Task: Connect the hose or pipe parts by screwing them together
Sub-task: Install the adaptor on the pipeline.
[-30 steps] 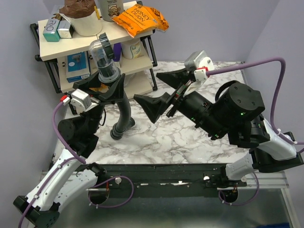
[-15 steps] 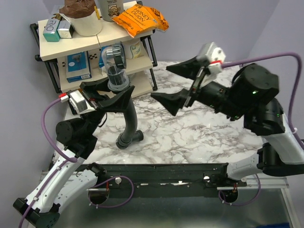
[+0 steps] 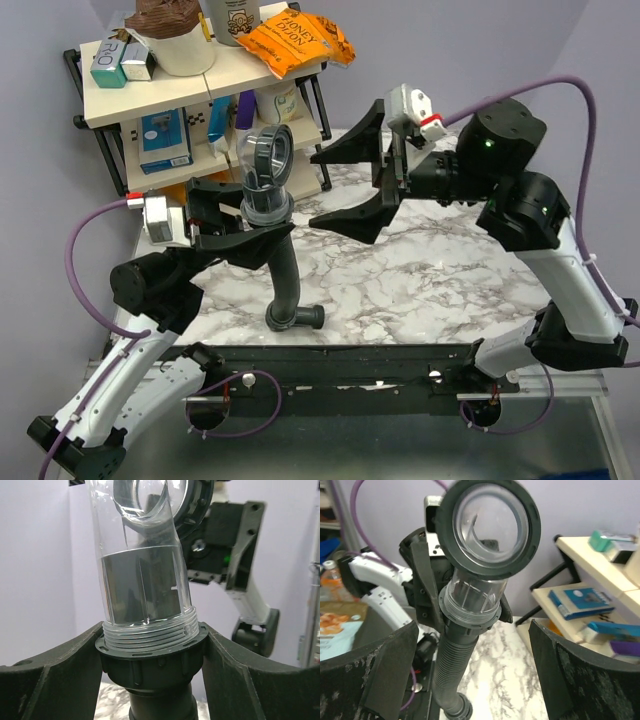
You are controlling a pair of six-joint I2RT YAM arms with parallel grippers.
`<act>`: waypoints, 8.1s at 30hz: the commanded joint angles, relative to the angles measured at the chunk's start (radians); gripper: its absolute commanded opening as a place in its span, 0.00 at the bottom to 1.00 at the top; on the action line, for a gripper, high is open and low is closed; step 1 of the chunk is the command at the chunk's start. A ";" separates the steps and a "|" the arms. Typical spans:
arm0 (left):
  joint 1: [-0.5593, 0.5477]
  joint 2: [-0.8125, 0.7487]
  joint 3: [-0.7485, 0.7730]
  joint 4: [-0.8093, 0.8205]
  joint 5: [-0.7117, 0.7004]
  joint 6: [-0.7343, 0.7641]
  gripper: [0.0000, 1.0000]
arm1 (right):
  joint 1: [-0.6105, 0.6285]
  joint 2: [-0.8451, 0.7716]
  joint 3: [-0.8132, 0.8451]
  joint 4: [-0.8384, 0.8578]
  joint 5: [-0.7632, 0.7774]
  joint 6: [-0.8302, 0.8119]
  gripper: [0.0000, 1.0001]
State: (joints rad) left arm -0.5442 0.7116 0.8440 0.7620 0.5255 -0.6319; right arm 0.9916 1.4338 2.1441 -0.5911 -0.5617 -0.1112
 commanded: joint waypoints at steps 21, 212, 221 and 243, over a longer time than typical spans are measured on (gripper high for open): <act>0.003 -0.009 0.069 0.108 0.097 -0.117 0.00 | -0.085 0.258 0.099 0.519 -0.598 0.430 1.00; -0.033 0.014 0.047 -0.257 -0.275 0.558 0.00 | 0.519 0.466 0.322 0.544 1.779 -0.721 0.88; -0.031 0.028 0.053 -0.273 -0.228 0.515 0.00 | 0.484 0.200 0.224 -0.091 0.869 -0.056 1.00; -0.030 0.077 0.075 -0.078 0.234 0.218 0.00 | 0.147 0.059 -0.003 -0.059 0.148 0.048 1.00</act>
State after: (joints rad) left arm -0.5739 0.7902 0.8753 0.5911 0.6910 -0.3717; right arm 1.1603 1.4410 2.1277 -0.6395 -0.2836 -0.0990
